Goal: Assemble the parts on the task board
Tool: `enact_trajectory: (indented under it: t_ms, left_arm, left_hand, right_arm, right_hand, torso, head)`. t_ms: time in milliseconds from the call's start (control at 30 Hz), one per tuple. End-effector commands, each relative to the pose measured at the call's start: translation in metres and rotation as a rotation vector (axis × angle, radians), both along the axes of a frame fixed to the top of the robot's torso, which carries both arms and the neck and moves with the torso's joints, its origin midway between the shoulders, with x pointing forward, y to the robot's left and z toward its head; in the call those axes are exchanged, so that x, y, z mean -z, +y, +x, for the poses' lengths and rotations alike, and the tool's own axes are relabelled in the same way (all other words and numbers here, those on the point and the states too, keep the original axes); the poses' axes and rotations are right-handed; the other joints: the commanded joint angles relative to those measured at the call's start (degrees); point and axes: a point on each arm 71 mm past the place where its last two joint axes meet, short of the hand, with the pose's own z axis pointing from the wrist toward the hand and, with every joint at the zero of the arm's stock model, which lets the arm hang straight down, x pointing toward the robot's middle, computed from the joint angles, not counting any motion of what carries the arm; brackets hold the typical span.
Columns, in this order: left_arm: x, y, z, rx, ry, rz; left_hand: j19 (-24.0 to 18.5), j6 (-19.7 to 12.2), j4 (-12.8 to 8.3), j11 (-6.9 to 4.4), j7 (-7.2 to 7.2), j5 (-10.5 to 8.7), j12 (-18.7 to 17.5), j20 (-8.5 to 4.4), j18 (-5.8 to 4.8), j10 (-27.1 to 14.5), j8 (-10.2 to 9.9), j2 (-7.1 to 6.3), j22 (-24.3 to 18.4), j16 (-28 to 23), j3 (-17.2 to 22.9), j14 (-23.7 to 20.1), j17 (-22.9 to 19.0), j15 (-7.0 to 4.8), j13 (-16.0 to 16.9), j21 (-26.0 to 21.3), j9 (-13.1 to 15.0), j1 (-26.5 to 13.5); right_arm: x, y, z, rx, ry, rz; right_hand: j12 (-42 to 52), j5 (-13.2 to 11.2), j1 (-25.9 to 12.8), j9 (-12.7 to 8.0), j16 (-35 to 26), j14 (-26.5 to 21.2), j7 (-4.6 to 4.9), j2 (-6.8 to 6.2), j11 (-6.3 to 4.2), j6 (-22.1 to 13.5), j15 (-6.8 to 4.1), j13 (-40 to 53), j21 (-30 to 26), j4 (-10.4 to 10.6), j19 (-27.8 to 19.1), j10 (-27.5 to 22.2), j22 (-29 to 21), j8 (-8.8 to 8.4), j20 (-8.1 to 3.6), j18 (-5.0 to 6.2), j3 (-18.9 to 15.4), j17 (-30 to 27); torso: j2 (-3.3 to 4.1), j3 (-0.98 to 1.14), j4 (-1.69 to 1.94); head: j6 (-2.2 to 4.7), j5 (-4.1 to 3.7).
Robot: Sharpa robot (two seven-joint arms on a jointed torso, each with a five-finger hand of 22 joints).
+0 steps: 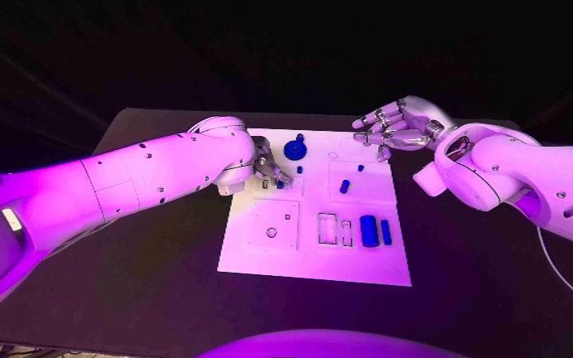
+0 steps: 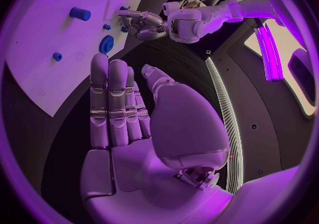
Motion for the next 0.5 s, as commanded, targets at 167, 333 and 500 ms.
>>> enact_trajectory:
  t_ms: [167, 333, 500]
  left_arm:
    - [0.006, 0.003, -0.005, -0.009, 0.031, 0.004]
    - [-0.003, 0.006, -0.005, -0.018, 0.014, -0.018]
    - [-0.021, 0.01, -0.003, -0.022, 0.014, -0.05]
  left_hand:
    - [3.2, 0.18, 2.27, -0.38, 0.09, -3.82, 0.22, -0.37, -0.73, 0.03, 0.17, 1.31, 9.37, 0.14, -4.15, 5.93, 15.06, -0.37, 0.0, 0.23, 0.28, 0.8]
    - [3.16, 0.16, 3.34, -0.38, 0.08, -4.74, 0.21, -0.38, -0.71, 0.01, 0.23, 1.71, 9.3, 0.14, -5.88, 5.93, 15.06, -0.38, -0.09, 0.15, 0.37, 1.03]
    - [2.59, -0.83, 3.55, -0.14, 0.42, -4.8, -0.53, -0.3, -0.42, -0.68, -0.3, 1.95, 8.2, 0.14, -7.42, 5.93, 15.06, -0.24, -0.98, -0.69, 0.26, 1.67]
  right_arm:
    - [0.001, 0.001, 0.0, -0.02, -0.008, -0.007]
    - [0.001, 0.001, 0.0, -0.019, -0.006, -0.007]
    - [0.002, 0.0, 0.0, -0.017, -0.005, -0.007]
  right_hand:
    - [0.11, -0.34, -0.59, 0.05, -0.45, -0.48, -0.03, 0.03, 0.35, -0.39, 0.14, -0.08, -0.32, 0.07, 0.33, -0.21, -0.1, -0.23, 0.24, 0.32, -0.34, -0.05]
    - [0.12, -0.4, -0.69, 0.05, -0.6, -0.52, -0.03, 0.04, 0.36, -0.41, 0.15, -0.1, -0.38, 0.13, 0.34, -0.24, -0.14, -0.23, 0.25, 0.32, -0.41, -0.13]
    - [0.12, -0.4, -0.71, 0.05, -0.63, -0.52, -0.03, 0.04, 0.36, -0.41, 0.16, -0.11, -0.39, 0.14, 0.34, -0.25, -0.15, -0.23, 0.26, 0.32, -0.42, -0.14]
  torso:
    - [0.01, -0.01, 0.02]
    - [-0.05, 0.05, 0.0]
    - [-0.01, 0.07, -0.04]
  head:
    - [-0.03, 0.04]
    - [0.03, 0.12]
    - [0.33, 0.22]
